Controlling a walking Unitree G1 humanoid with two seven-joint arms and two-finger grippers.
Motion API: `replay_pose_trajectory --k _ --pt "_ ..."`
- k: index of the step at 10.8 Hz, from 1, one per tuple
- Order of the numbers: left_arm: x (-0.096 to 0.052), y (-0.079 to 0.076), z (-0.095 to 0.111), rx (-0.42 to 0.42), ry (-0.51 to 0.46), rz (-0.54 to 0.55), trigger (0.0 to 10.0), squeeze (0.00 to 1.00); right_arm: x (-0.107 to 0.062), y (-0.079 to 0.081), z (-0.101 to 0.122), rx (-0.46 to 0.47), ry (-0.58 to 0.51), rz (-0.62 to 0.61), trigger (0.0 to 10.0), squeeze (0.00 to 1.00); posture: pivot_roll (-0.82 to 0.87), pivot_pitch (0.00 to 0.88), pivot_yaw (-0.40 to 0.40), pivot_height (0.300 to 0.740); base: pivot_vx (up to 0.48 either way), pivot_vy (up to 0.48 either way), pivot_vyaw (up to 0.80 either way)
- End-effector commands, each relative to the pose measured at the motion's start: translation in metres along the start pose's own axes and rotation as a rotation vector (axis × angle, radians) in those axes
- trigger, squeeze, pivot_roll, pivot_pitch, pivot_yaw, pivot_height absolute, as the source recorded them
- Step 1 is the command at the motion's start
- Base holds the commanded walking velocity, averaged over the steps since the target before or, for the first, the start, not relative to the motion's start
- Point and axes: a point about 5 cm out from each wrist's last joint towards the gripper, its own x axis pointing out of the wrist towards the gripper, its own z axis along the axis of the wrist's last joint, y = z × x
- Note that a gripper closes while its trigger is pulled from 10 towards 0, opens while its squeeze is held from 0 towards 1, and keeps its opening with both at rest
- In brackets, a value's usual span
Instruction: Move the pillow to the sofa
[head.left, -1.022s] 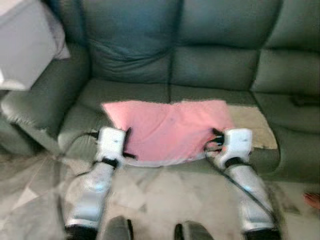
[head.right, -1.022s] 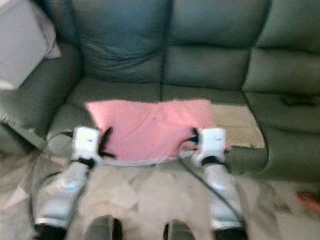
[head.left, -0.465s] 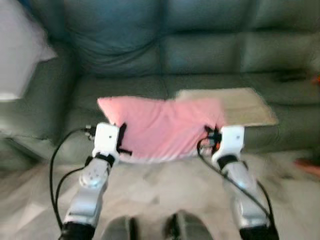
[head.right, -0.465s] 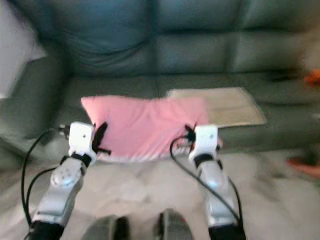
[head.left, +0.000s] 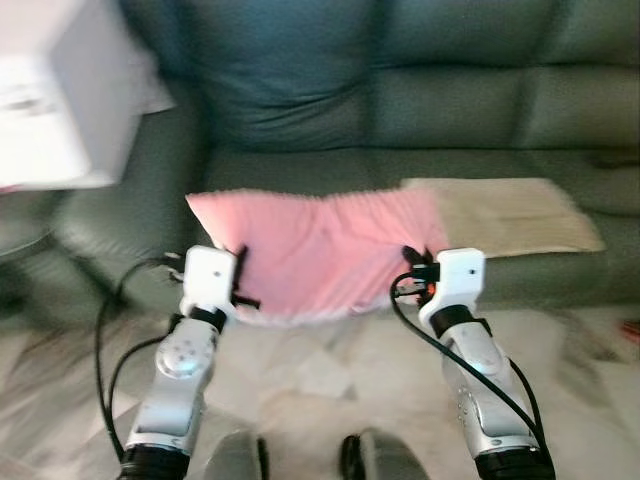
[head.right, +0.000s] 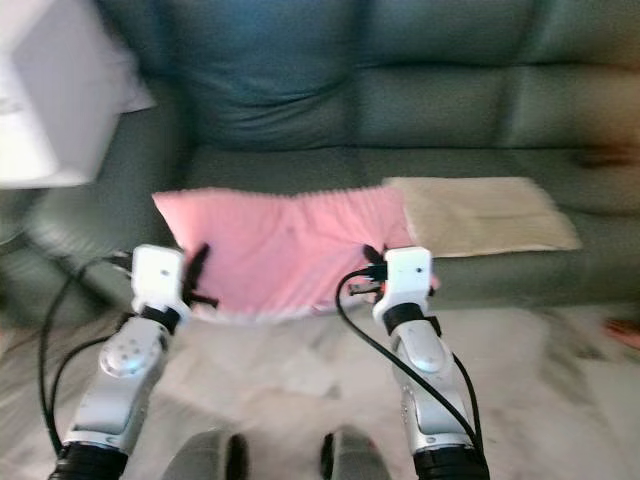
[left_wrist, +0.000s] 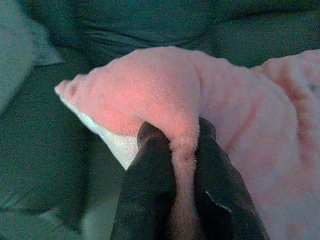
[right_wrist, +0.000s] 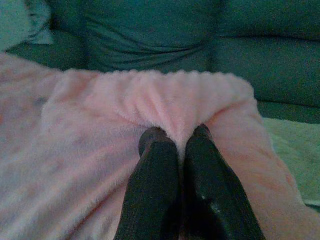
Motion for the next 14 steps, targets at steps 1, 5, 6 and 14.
replay_pose_trajectory --k 1,5,6,14 --pt "0.0026 -0.0074 0.0066 -0.004 -0.03 -0.018 10.0 0.0 -0.0027 -0.0097 0.0057 -0.032 -0.024 -0.021 10.0 0.0 -0.04 0.125 -0.048 0.74 0.0 0.0 0.0" --pt "0.0049 -0.0081 0.0105 -0.015 -0.06 -0.034 10.0 0.0 -0.0011 -0.0099 0.008 -0.04 -0.034 -0.011 10.0 0.0 -0.05 0.121 -0.05 0.74 0.226 0.0 0.0" --pt "0.005 -0.0083 0.0104 -0.017 -0.061 -0.035 10.0 0.0 -0.0018 -0.0101 0.0075 -0.04 -0.033 -0.012 10.0 0.0 -0.05 0.12 -0.049 0.74 0.345 0.0 0.0" --pt "0.0062 -0.0081 0.0111 -0.016 -0.065 -0.035 10.0 0.0 -0.0034 -0.008 0.007 -0.048 -0.037 0.001 10.0 0.0 -0.05 0.126 -0.046 0.74 0.342 0.043 0.15"
